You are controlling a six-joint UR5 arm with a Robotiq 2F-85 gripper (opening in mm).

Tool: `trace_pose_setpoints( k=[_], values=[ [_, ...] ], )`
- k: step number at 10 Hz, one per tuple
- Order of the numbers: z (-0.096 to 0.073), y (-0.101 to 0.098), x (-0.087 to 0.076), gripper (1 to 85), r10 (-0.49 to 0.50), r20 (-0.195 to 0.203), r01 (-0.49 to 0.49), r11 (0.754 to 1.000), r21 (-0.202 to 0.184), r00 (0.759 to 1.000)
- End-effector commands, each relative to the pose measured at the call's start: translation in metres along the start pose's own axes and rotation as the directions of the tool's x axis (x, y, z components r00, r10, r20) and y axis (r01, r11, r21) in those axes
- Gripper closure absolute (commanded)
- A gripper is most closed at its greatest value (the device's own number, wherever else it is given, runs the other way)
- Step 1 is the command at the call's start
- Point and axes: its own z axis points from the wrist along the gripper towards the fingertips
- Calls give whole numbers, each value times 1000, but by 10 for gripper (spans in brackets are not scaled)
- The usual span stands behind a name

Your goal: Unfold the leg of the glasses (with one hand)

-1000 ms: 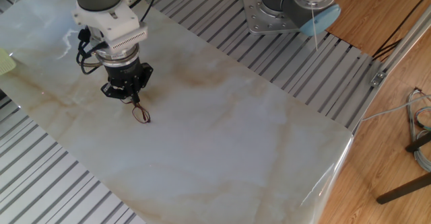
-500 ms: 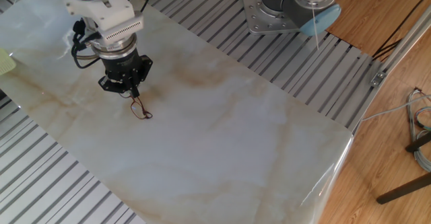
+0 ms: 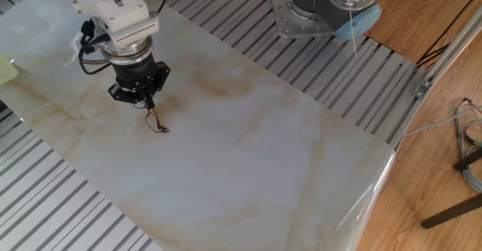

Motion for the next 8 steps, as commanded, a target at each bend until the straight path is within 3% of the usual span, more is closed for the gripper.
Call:
trace_pose_setpoints(
  k=[1, 5, 8],
  values=[
    [-13, 9, 0, 843, 35, 2, -35, 999, -9, 999],
    [-32, 16, -3, 843, 63, -20, -63, 998, -15, 998],
    [-37, 9, -5, 843, 62, -27, -62, 998, 17, 998]
  ],
)
